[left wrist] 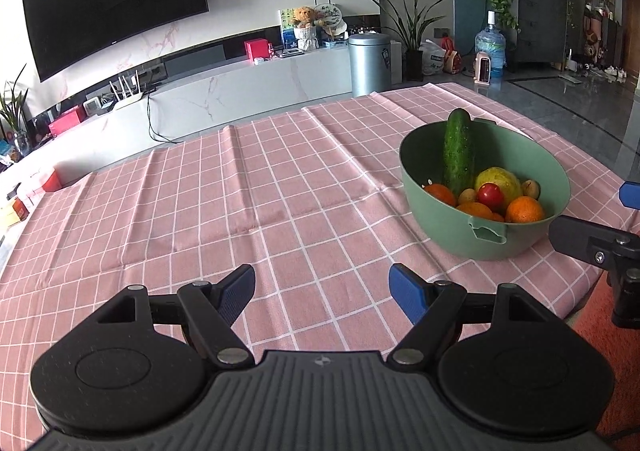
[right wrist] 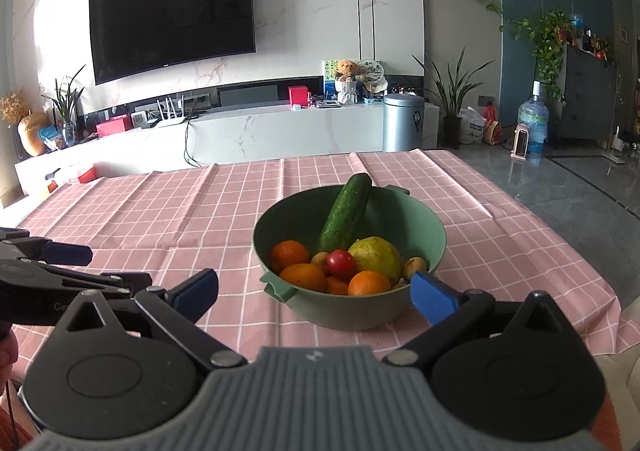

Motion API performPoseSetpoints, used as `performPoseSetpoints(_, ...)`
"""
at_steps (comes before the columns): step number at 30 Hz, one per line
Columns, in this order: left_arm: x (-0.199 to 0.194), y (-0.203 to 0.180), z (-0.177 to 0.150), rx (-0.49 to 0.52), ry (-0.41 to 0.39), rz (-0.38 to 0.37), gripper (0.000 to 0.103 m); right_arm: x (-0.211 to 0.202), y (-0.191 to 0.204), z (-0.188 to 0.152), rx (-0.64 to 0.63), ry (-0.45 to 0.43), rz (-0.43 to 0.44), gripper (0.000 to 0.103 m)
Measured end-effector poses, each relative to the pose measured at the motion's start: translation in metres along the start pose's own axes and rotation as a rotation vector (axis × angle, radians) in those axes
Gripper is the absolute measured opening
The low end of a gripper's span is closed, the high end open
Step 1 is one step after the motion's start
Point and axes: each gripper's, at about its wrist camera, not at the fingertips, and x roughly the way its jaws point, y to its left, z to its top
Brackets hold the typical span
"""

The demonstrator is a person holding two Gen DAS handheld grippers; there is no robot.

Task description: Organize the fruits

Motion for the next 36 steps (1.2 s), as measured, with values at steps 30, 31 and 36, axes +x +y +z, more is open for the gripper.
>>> performPoseSetpoints(30,-0.0005,0.0004,0.0002,-0.002,0.001,0.0,0.09,-0.0021,0.0015,0.0015,-0.012,-0.003,-0.007,0.098)
performPoseSetpoints(31,-0.0006,0.0004,0.0001,-0.002,0.001,0.0,0.09,-0.0019,0.0015,0.0014,-0.012,-0.003,-0.007,0.098)
performPoseSetpoints(36,-0.001,0.0005,0.0006,-0.002,0.001,0.0,0.089,-0.0019,0.0015,0.0014,-0.012,-0.003,-0.007,0.098)
